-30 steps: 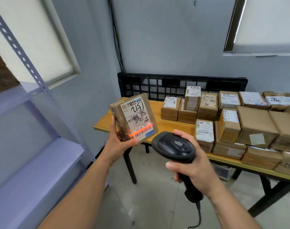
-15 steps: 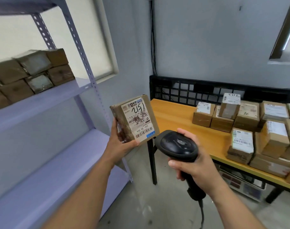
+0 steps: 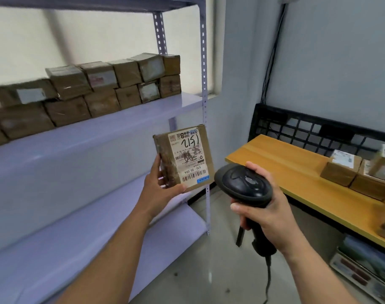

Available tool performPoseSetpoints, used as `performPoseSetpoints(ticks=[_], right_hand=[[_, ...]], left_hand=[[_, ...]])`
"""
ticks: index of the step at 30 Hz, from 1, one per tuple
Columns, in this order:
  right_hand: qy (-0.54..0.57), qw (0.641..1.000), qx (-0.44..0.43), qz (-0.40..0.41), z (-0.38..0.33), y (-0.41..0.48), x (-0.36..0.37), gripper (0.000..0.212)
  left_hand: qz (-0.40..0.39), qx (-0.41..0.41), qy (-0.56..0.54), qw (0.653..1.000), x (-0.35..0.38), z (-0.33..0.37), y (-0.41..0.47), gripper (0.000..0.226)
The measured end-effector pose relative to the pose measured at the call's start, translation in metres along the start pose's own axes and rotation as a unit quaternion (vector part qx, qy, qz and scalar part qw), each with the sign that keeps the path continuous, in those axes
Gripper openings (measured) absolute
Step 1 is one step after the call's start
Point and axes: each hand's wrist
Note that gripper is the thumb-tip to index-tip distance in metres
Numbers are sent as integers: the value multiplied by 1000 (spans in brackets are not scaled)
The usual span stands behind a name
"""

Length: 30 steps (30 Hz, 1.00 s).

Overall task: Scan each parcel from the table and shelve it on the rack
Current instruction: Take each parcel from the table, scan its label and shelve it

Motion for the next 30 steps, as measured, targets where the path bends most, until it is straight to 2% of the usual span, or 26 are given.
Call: performPoseSetpoints(ticks=[9,16,30], right_hand=[[-8,998,-19,-54,0,38,89,84],[5,992,-25,-121,-10,74,123,79],[22,964,-60,-257,-13,124,197,81]], left_hand=[[68,5,25,997,-92,-14,-53,99],[159,1,44,986,-131,-6,-86,91],[354,-52,88,930,-223,-7,-169,77]])
Point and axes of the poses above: each hand's wrist, its own y-axis towards the middle knuckle, its own x-axis out of the palm, z = x × y, and after that the axes turned 15 degrees about -z, right-handed
